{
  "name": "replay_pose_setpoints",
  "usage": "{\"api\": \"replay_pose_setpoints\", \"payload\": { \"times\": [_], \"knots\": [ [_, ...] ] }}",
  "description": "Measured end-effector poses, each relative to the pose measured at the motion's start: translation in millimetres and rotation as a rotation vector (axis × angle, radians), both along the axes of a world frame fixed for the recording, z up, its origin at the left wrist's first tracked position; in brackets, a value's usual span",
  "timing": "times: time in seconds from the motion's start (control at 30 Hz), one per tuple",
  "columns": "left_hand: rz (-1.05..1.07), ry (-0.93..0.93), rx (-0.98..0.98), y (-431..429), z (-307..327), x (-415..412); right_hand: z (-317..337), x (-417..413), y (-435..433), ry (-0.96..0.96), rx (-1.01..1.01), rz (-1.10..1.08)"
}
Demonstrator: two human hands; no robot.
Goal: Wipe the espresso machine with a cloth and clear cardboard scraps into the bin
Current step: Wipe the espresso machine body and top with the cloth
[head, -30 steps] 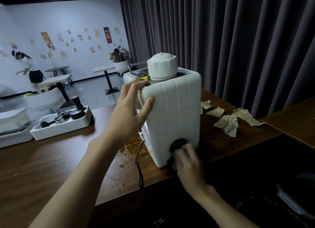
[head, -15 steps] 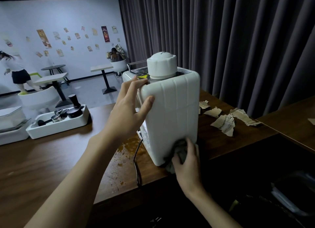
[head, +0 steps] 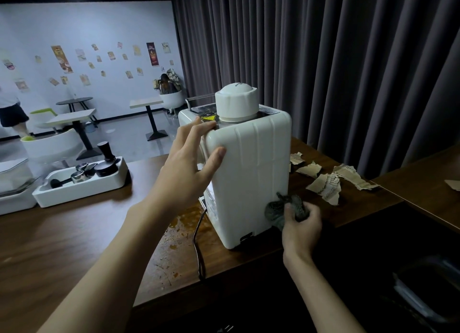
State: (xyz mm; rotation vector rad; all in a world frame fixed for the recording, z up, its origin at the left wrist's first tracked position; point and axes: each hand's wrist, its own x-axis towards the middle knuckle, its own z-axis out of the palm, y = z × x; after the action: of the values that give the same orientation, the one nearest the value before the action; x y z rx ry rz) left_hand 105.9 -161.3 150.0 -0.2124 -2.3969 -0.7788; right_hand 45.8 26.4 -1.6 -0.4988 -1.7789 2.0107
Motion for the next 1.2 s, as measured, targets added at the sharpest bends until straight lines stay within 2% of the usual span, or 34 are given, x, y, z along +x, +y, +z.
{"api": "replay_pose_setpoints", "payload": {
  "times": [0.13, 0.3, 0.5, 0.63, 0.83, 0.93, 1.03, 1.1, 1.2],
  "knots": [
    [-0.009, 0.012, 0.012, 0, -1, -1, -3, 13, 5, 0.001, 0.181, 0.123],
    [-0.009, 0.027, 0.018, 1, -2, -2, -3, 32, 4, 0.098, 0.267, 0.277],
    [-0.016, 0.019, 0.024, 2, -2, -1, -12, 46, 3, 0.342, 0.516, 0.302],
    [-0.014, 0.008, 0.019, 2, -1, -1, -21, 42, 0, 0.427, 0.653, 0.219],
    [-0.022, 0.009, 0.025, 2, -1, -3, -43, 55, -29, 0.390, 0.620, 0.145],
    [-0.026, 0.017, 0.030, 2, -1, -2, -52, 66, -44, 0.385, 0.712, 0.168],
    [-0.033, 0.008, 0.032, 1, -1, -2, -56, 65, -39, 0.476, 0.770, 0.193],
    [-0.036, 0.009, 0.033, 1, -1, -2, -51, 56, -29, 0.506, 0.739, 0.175],
    [-0.035, 0.007, 0.033, 1, 0, -2, -33, 33, -15, 0.417, 0.652, 0.034]
  ]
}}
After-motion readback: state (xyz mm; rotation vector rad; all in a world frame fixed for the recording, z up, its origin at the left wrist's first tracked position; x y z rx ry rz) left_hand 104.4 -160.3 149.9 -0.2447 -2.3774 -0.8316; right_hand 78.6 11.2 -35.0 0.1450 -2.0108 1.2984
